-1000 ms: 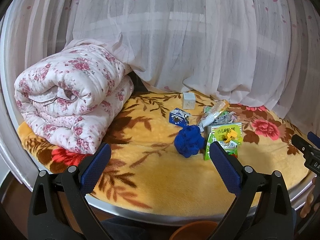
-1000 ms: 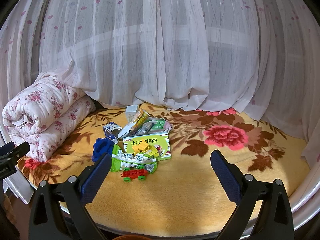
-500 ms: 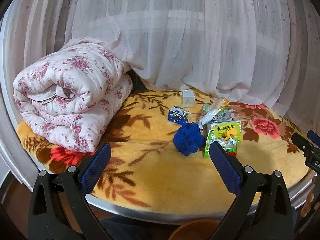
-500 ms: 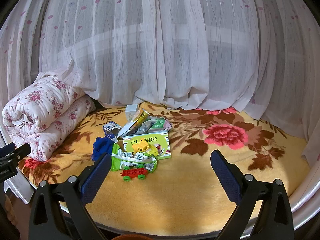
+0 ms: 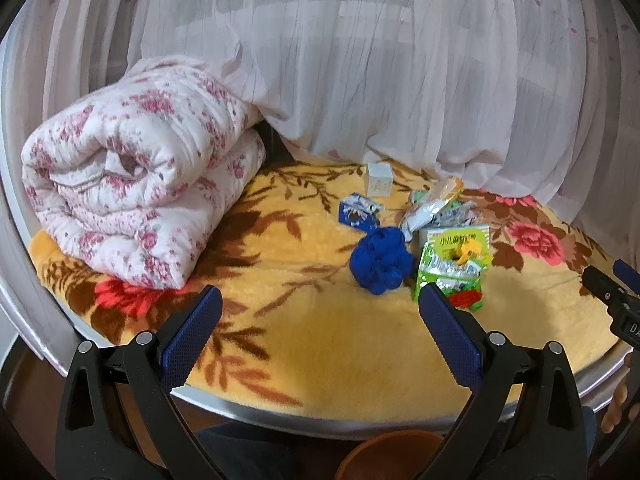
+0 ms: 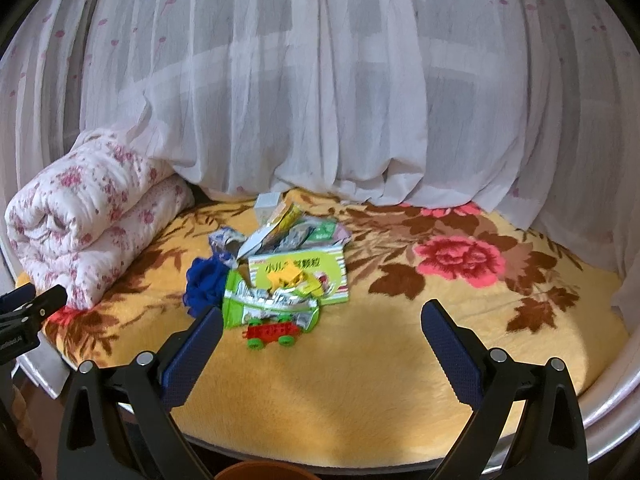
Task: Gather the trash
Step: 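Grasp the blue sock with the left tool while the right tool grasps the red toy car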
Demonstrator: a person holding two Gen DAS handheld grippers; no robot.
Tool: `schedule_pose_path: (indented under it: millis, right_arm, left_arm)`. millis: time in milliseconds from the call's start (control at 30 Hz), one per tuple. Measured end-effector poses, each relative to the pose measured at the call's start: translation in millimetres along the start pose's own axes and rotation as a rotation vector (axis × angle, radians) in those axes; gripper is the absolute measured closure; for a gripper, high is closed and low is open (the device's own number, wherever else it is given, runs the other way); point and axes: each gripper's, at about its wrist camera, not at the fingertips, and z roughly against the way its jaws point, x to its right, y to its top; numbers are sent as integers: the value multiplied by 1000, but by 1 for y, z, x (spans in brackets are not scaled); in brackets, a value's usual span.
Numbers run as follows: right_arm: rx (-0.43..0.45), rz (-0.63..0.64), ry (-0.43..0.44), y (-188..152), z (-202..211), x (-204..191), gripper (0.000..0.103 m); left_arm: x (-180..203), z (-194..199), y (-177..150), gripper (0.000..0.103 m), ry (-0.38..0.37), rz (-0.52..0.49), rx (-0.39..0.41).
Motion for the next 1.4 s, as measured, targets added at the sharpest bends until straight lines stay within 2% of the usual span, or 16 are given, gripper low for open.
schedule_pose_path:
  millis: [233, 567, 700, 767, 833, 867, 1167, 1267, 1400]
  right_arm:
    - [-132, 31, 70, -21, -59, -17, 5]
    - [-268, 72, 55, -30, -162, -49, 5]
    - [-323, 92, 47, -36, -188, -56, 5]
    - [-339, 118, 25, -39, -196, -58, 13]
    - [-340, 112, 33, -41, -197, -57, 26]
    - [-337, 109, 39, -41, -195, -56, 27]
    - [-286, 65, 80, -42, -158, -40, 28]
    - [-259, 49, 93, -40, -139, -30, 28]
    - [-226, 27, 115, -34, -115, -18, 28]
  left_arm:
    - [-9, -29, -15, 7, 8, 0, -78]
    - [-28, -65, -27, 7, 31, 26, -157]
    - [-33, -75, -30, 7, 34, 35, -182]
    - [-35, -78, -31, 7, 32, 40, -191]
    - [-36, -81, -32, 7, 30, 43, -198]
    - [-36, -81, -32, 7, 30, 43, -200]
    - [-24, -87, -35, 7, -16, 32, -215]
    - [-19, -97, -30, 7, -61, 41, -204]
    - [4, -133, -8, 7, -157, 15, -201]
